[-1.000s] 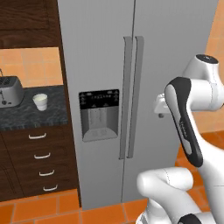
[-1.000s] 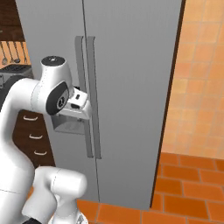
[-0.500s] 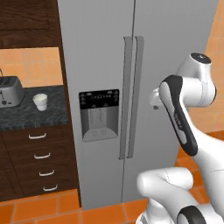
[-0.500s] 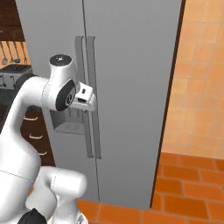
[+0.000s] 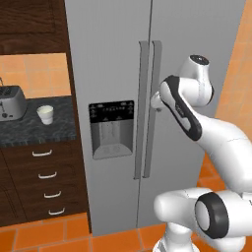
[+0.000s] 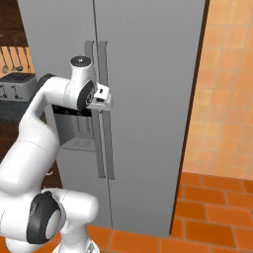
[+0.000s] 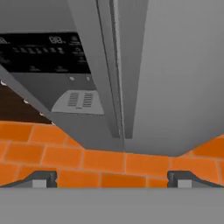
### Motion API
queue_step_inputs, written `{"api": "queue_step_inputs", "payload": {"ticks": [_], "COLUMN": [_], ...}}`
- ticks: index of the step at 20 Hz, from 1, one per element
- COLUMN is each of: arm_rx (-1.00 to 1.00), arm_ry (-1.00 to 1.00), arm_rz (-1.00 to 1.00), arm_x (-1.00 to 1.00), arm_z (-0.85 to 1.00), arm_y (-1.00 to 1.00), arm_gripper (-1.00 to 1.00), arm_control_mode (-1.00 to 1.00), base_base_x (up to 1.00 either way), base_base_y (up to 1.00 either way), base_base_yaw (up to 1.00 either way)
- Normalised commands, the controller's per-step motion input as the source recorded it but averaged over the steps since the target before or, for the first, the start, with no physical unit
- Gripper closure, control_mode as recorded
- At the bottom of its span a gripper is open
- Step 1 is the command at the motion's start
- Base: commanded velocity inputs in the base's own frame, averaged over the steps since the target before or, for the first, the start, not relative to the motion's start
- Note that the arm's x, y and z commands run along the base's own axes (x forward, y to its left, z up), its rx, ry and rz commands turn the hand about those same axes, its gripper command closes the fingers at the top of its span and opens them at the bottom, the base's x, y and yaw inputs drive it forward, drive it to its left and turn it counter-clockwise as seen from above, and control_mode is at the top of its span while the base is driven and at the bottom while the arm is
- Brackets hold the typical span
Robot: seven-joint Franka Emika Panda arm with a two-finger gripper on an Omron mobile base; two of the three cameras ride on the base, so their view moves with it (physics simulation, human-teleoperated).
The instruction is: Grab a lemon wedge from the fridge and one ice cube from the ice bowl, and put them in the glass of lemonade.
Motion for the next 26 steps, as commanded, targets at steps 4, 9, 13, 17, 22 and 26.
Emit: {"api": "queue_step_inputs", "payload": {"ticks": [4,9,13,17,22,26], "arm_rx": [-0.14,-0.06,0.00,0.00,0.00,0.00], "arm_ry": [-0.02,-0.06,-0.02,-0.10,-0.07,-0.02], "arm_rz": [0.00,-0.03,0.00,0.00,0.00,0.00], "arm_x": [0.39,0.04,0.49,0.63,0.77,0.76], "arm_z": [-0.18,-0.03,-0.11,-0.33,-0.32,-0.16], "arm_y": [0.04,0.00,-0.03,0.00,0.00,0.00], "arm_gripper": [-1.00,-1.00,-1.00,-1.00,-1.00,-1.00], "arm_control_mode": [-1.00,-1.00,-1.00,-1.00,-1.00,-1.00], "base_base_x": [0.00,0.00,0.00,0.00,0.00,0.00], "base_base_y": [0.00,0.00,0.00,0.00,0.00,0.00], "base_base_yaw": [0.00,0.00,0.00,0.00,0.00,0.00]}}
